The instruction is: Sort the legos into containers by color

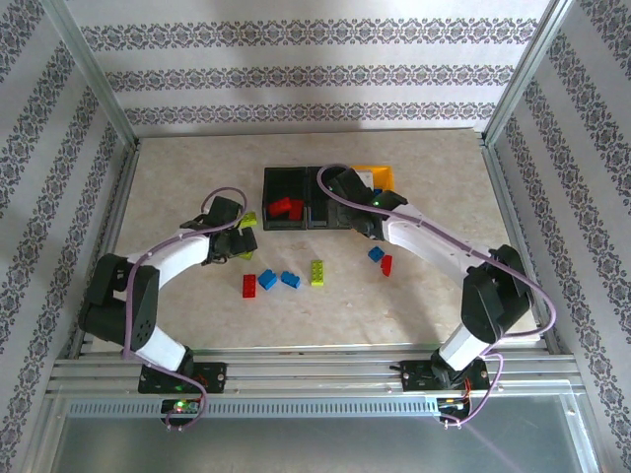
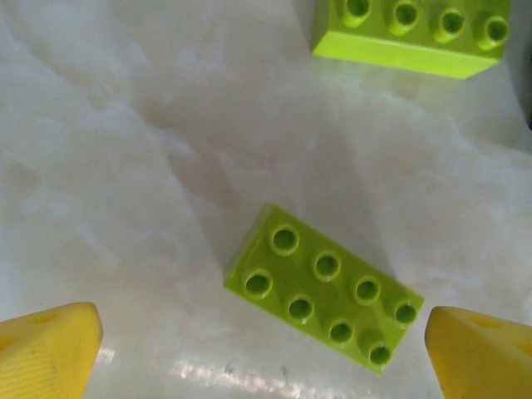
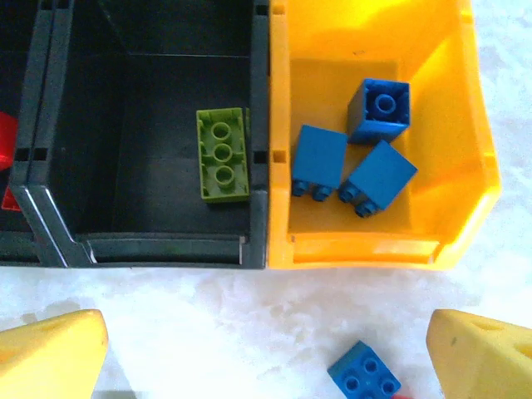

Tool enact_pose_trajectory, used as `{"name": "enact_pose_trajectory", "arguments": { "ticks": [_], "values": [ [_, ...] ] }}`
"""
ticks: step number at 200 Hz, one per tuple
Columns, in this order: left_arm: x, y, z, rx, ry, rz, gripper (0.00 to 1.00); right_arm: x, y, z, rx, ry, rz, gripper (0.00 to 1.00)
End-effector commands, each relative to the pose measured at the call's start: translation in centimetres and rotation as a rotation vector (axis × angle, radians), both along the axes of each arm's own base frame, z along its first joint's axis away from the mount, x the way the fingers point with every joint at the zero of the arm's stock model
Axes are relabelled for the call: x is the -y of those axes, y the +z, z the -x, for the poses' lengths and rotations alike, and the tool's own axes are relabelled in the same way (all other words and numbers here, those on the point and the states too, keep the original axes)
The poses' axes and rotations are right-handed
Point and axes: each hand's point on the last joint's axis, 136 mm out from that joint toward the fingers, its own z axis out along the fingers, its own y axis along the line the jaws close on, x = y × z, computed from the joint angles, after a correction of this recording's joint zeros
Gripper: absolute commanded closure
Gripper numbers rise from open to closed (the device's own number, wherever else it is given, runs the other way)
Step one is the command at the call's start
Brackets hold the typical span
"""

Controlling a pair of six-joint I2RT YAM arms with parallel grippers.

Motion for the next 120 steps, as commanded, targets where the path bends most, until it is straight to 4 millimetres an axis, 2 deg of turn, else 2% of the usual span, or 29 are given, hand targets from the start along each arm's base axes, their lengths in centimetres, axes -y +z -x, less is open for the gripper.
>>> {"name": "enact_pose_trajectory", "arguments": {
  "ticks": [1, 25, 57, 88, 120],
  "values": [
    [-0.2, 0.6, -1.9, 0.058, 0.042, -0.027, 0.00, 1.0, 1.0, 0.6, 0.043, -0.048, -0.006, 0.02],
    [-0.2, -0.1, -2.7, 0.051, 0.048, -0.041, 0.00, 1.4, 0.8, 1.0, 0.042, -0.058, -0.007, 0.02],
    [-0.1, -1.3, -2.7, 0.010, 0.045, -0.051, 0.00, 1.6, 0.2, 1.4, 0.027, -0.065, -0.004, 0.02],
    [-0.4, -1.5, -1.7, -0.017, 0.036, -0.064, 0.01, 1.7, 0.1, 1.5, 0.025, -0.071, -0.008, 0.02],
    [-0.7, -1.8, -0.1, -0.039, 0.030, -0.059, 0.07, 1.6, 0.1, 1.3, 0.021, -0.074, -0.006, 0.02]
  ]
}}
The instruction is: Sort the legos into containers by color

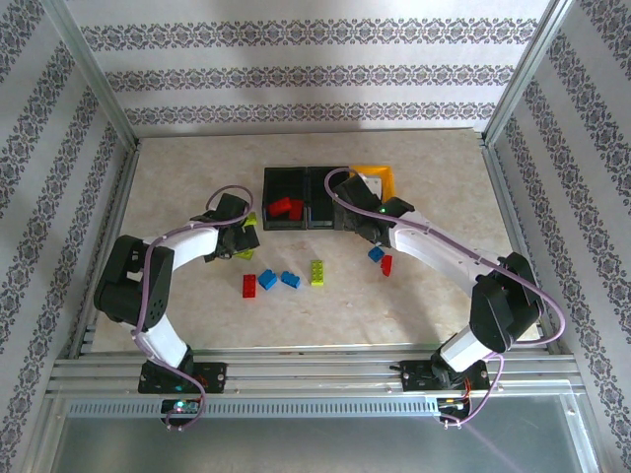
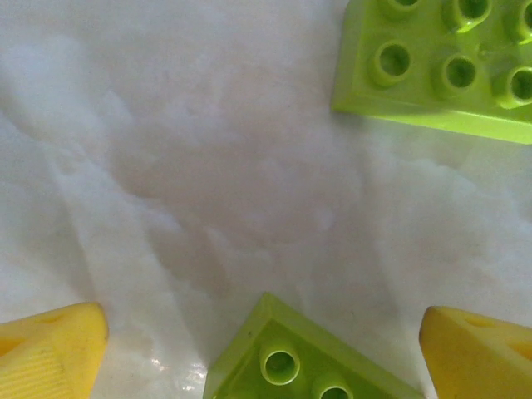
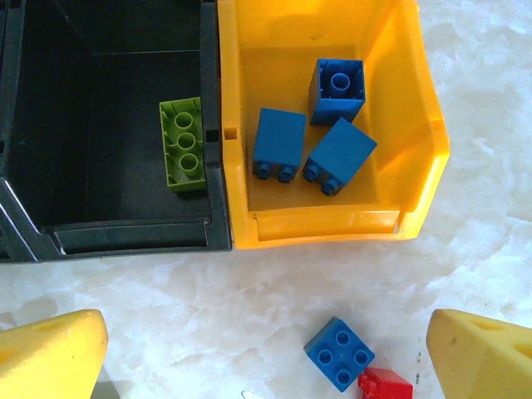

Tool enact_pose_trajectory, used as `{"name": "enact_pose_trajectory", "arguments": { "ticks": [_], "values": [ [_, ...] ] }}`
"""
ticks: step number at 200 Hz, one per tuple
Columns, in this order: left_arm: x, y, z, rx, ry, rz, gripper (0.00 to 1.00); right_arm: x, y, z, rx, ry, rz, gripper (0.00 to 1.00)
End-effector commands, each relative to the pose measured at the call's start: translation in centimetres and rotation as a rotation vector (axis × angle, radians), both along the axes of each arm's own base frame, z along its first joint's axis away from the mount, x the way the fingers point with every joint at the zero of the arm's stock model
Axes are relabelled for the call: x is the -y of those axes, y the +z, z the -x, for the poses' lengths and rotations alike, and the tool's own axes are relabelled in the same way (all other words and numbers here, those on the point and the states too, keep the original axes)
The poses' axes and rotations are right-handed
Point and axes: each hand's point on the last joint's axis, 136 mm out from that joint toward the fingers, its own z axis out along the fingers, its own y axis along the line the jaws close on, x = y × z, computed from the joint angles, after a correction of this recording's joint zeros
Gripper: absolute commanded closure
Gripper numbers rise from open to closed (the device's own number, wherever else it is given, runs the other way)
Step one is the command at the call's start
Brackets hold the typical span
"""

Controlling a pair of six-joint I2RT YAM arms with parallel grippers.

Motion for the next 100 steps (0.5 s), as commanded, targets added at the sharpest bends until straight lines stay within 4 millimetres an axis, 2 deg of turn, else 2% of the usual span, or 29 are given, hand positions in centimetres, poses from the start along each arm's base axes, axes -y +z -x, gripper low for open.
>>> {"name": "enact_pose_trajectory", "arguments": {
  "ticks": [1, 54, 100],
  "values": [
    [-0.3, 0.3, 1.4, -0.013, -0.002, -0.017, 0.07, 0.2, 0.5, 0.1, 0.016, -0.023, 0.004, 0.02],
    [-0.2, 0.1, 3.8, -0.044, -0.014, 0.017, 0.17, 0.0, 0.4, -0.1, 0.009, -0.027, -0.001, 0.02],
    [-0.2, -0.6, 4.7, -0.067, -0.023, 0.029, 0.26, 0.1, 0.5, -0.1, 0.011, -0.034, -0.001, 0.02]
  ]
}}
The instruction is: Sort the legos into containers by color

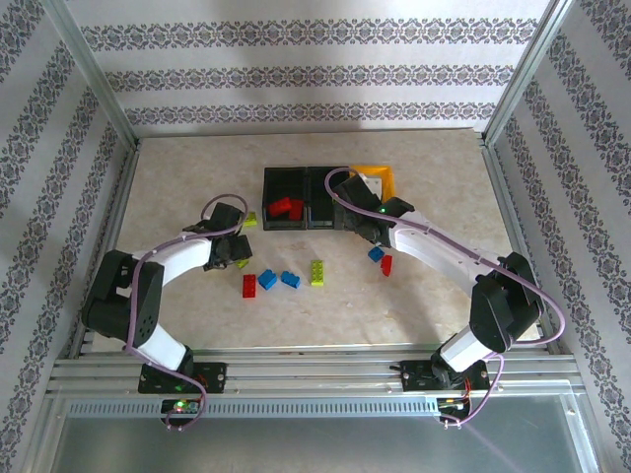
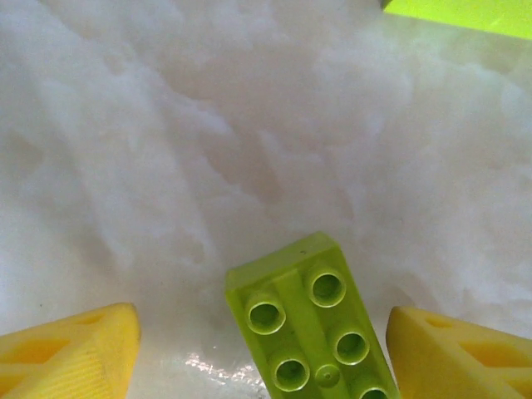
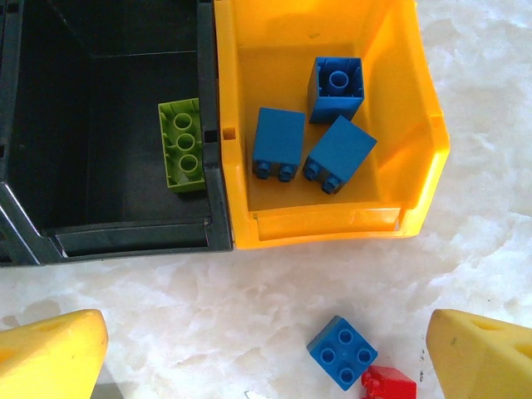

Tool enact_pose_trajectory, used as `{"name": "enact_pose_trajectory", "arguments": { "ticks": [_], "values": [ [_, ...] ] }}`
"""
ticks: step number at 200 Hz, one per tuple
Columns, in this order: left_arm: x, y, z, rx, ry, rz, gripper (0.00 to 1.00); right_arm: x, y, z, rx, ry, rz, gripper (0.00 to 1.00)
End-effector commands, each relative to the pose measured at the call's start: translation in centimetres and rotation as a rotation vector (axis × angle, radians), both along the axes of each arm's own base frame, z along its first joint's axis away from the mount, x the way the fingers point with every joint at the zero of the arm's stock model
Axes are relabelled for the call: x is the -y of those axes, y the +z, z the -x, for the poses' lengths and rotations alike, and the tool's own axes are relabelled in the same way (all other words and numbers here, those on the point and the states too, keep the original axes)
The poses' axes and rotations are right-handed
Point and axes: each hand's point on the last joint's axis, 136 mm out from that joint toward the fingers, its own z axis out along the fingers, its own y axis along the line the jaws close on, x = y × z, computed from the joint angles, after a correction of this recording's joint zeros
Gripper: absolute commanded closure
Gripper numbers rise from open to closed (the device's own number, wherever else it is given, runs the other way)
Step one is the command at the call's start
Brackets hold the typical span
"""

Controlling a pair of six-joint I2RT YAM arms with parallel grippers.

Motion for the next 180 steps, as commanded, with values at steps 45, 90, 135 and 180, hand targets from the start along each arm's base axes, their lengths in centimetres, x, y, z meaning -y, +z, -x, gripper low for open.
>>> {"name": "enact_pose_trajectory", "arguments": {
  "ticks": [45, 90, 135, 180],
  "values": [
    [0.4, -1.3, 1.8, -0.061, -0.021, 0.018, 0.39, 0.5, 0.5, 0.2, 0.011, -0.029, 0.015, 0.02],
    [0.5, -1.2, 1.1, -0.047, -0.032, 0.014, 0.49, 0.9, 0.6, 0.4, 0.017, -0.041, 0.019, 0.02],
    [0.7, -0.7, 0.5, -0.022, -0.048, 0.011, 0.66, 1.6, 0.9, 0.7, 0.030, -0.066, 0.027, 0.02],
    [1.5, 1.0, -0.6, 0.037, -0.070, 0.034, 0.67, 2.6, 1.1, 1.1, 0.048, -0.107, 0.027, 0.02]
  ]
}}
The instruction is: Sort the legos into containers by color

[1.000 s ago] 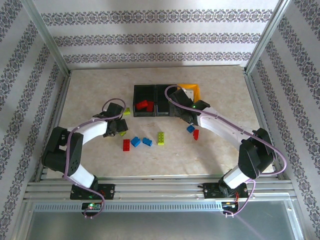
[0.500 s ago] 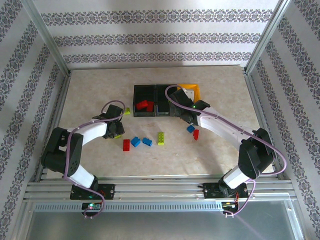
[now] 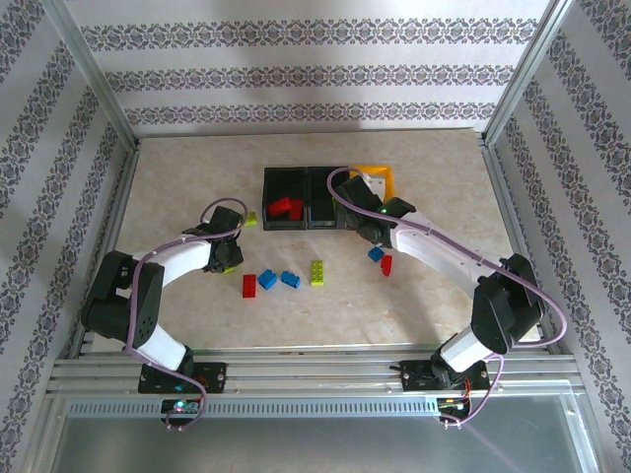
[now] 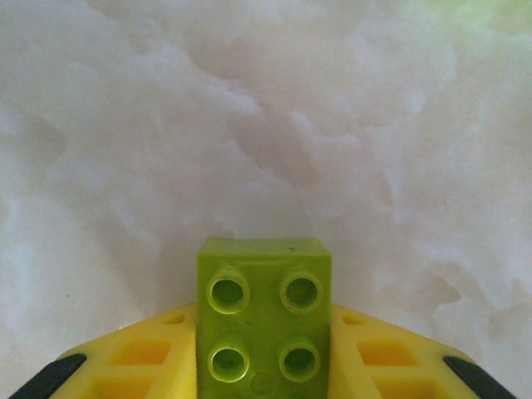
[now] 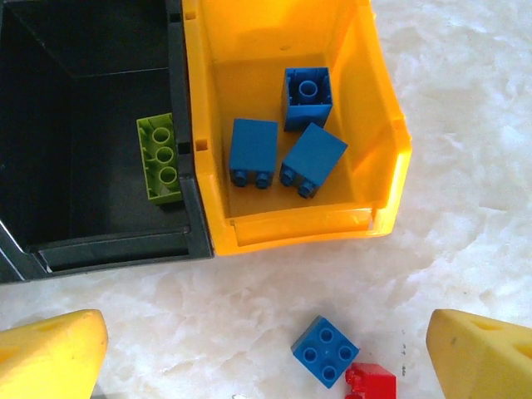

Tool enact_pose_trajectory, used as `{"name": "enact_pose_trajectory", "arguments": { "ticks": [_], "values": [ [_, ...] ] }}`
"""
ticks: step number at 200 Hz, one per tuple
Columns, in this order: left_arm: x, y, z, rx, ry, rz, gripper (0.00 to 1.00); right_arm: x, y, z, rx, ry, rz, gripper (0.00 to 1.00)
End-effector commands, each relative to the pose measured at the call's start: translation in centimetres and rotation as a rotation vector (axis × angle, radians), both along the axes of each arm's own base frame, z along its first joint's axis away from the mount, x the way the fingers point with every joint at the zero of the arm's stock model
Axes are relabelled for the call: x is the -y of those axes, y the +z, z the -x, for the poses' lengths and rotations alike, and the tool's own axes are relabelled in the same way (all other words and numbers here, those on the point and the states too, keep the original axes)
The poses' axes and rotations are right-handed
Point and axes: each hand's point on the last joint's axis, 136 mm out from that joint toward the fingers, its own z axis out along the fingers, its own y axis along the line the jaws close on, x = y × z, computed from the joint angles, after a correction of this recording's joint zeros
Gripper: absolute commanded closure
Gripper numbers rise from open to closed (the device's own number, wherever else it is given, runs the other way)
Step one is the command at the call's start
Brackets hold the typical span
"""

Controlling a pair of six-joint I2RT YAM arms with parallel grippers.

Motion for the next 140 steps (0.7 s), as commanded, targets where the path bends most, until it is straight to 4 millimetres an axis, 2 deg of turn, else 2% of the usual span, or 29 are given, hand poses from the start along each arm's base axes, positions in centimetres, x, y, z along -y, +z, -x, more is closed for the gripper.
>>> {"name": "enact_pose_trajectory", "arguments": {
  "ticks": [1, 25, 60, 106, 140],
  "values": [
    [2.1, 1.5, -1.2, 0.054, -0.058, 0.067, 0.67, 1.4, 0.5, 0.7, 0.020, -0.051, 0.017, 0.02],
    [3.2, 3.0, -2.3, 0.101, -0.096, 0.076, 0.68, 2.0, 0.9, 1.0, 0.041, -0.073, 0.014, 0.02],
    [6.3, 6.1, -4.4, 0.192, -0.182, 0.088, 0.68, 2.9, 1.3, 1.6, 0.073, -0.107, 0.004, 0.02],
    [12.4, 10.6, -7.4, 0.321, -0.320, 0.139, 0.68, 4.3, 1.6, 2.6, 0.107, -0.144, -0.015, 0.02],
    [17.1, 12.7, -9.5, 0.372, -0.414, 0.172, 0.68, 5.3, 1.8, 3.3, 0.130, -0.175, -0.028, 0.02]
  ]
}}
